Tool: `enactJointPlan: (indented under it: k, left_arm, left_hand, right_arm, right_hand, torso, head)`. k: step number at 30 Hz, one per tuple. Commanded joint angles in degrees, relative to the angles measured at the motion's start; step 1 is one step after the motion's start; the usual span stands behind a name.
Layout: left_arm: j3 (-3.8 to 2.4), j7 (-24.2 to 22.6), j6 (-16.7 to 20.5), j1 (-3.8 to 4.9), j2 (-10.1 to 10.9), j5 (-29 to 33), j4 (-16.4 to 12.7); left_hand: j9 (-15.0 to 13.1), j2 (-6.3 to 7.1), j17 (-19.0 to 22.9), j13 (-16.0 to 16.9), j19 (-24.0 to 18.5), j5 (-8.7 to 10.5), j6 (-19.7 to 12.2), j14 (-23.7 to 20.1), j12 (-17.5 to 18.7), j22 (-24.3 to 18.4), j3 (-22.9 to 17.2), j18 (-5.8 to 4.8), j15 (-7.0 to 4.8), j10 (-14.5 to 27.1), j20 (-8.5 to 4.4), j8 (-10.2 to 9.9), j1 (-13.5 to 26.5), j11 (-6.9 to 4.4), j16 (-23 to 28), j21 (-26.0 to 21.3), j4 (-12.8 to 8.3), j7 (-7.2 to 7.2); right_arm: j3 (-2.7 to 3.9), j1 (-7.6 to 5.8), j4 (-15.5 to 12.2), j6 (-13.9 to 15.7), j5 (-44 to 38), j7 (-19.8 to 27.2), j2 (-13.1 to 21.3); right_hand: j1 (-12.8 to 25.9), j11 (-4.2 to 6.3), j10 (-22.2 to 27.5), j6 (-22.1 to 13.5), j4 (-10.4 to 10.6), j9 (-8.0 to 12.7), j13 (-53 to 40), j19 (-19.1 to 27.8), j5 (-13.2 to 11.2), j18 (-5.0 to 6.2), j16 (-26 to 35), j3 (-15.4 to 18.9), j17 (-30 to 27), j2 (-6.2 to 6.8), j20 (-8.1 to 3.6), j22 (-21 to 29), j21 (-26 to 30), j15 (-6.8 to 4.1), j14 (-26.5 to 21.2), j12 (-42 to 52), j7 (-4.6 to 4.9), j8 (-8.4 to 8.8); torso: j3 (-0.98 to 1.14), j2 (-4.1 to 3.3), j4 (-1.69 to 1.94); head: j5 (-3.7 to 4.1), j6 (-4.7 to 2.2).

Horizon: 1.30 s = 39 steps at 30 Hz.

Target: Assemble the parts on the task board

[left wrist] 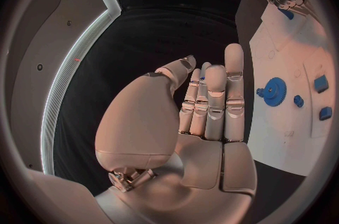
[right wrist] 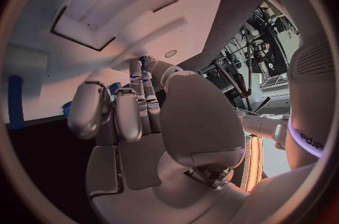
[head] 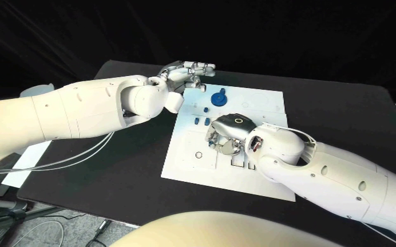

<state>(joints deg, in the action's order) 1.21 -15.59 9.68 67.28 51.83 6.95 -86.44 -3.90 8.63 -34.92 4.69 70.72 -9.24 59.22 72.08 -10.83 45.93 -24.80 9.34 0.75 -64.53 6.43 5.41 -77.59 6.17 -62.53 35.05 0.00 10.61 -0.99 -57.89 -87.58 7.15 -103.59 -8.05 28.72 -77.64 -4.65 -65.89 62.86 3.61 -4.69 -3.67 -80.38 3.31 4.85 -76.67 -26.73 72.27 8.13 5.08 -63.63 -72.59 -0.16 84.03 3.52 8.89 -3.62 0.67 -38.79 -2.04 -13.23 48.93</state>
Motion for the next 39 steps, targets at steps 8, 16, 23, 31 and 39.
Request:
enactJointPlan:
  k: [8, 16, 23, 31, 39]
  left_arm:
    - [-0.04, -0.2, -0.7, 0.04, 0.0, -0.2, -0.1]
    - [-0.04, -0.2, -0.8, 0.04, 0.0, -0.1, 0.0]
    - [-0.04, -0.2, -0.9, 0.04, 0.3, -0.1, -0.2]
    - [-0.04, -0.4, -0.9, 0.04, 0.6, -0.1, -0.4]
    - [-0.04, -0.5, -0.9, 0.04, 0.8, -0.1, -0.5]
  left_hand:
    - [0.0, -0.10, 0.2, 0.2, 0.3, 1.33, -0.6, 0.1, -0.7, -0.3, 1.4, 1.04, 0.45, 0.7, 0.32, 0.3, 1.3, 0.04, -0.5, -0.5, 0.6, -0.06]
    - [0.0, -0.33, 0.5, 0.3, 0.5, 2.79, -0.9, 0.1, -1.3, -0.6, 2.6, 1.08, 0.49, 1.1, 0.41, 0.5, 1.7, 0.10, -0.6, -0.9, 1.0, -0.03]
    - [0.0, -0.38, 0.5, 0.3, 0.5, 2.96, -1.0, 0.1, -1.5, -0.7, 2.9, 1.08, 0.51, 1.3, 0.43, 0.6, 1.8, 0.12, -0.7, -1.0, 1.2, -0.02]
    - [0.0, -0.44, 0.5, 0.3, 0.6, 3.02, -1.0, 0.1, -1.7, -0.7, 3.1, 1.09, 0.50, 1.4, 0.44, 0.6, 1.7, 0.09, -0.7, -1.0, 1.2, -0.04]
    - [0.0, -0.50, 0.6, 0.3, 0.6, 3.02, -1.1, 0.0, -1.8, -0.8, 3.2, 1.09, 0.49, 1.4, 0.44, 0.7, 1.6, 0.08, -0.7, -1.1, 1.1, -0.06]
  right_arm:
    - [-0.48, 0.46, 0.6, 3.2, -0.1, -0.9, 0.9]
    - [-0.28, 0.46, -1.3, 7.3, 1.4, 0.4, 2.5]
    - [1.08, 0.31, -4.1, 7.2, 3.7, 0.9, 6.1]
    - [2.84, -2.07, -8.0, 6.1, 6.0, -0.1, 12.9]
    - [3.23, -4.40, -8.3, 3.3, 5.0, -2.1, 16.6]
  right_hand:
    - [1.4, -1.63, 6.8, -4.6, 0.3, 0.8, -0.2, 1.5, 0.0, 1.29, 0.5, 5.7, -0.9, 0.98, 1.37, 3.9, 3.1, 1.12, 2.5, 1.3, 0.78, -0.08]
    - [0.9, -1.44, 5.7, -3.5, 0.4, 0.6, -0.3, 1.2, 0.4, 1.22, 0.4, 7.3, -1.1, 0.23, 1.24, 3.6, 2.8, 0.98, 2.5, 3.1, 0.80, -0.36]
    - [0.9, -1.37, 5.5, -3.2, 0.5, 0.6, -0.2, 1.1, 0.6, 1.22, 0.5, 8.0, -1.2, 0.31, 1.19, 3.6, 2.8, 0.92, 2.5, 3.5, 0.70, -0.34]
    - [0.7, -1.10, 5.3, -3.3, 0.4, 0.7, -0.2, 0.8, 1.2, 1.12, 0.8, 8.8, -1.8, 0.43, 1.15, 3.2, 2.5, 0.73, 2.4, 4.0, 0.25, -0.14]
    - [0.2, -0.86, 6.3, -4.3, 0.6, 0.9, 0.1, 0.3, 1.2, 0.95, 0.5, 10.5, -1.5, 0.69, 1.12, 2.3, 1.9, 0.57, 2.5, 3.7, -0.32, 0.09]
  torso:
    - [0.04, -0.01, 0.01]
    - [0.01, -0.01, 0.00]
    - [-0.06, -0.02, -0.05]
    - [-0.03, 0.03, -0.12]
    - [0.00, 0.02, -0.10]
  head:
    - [0.05, -0.03]
    - [0.10, -0.07]
    - [0.33, -0.17]
    - [0.54, -0.31]
    - [0.92, -0.58]
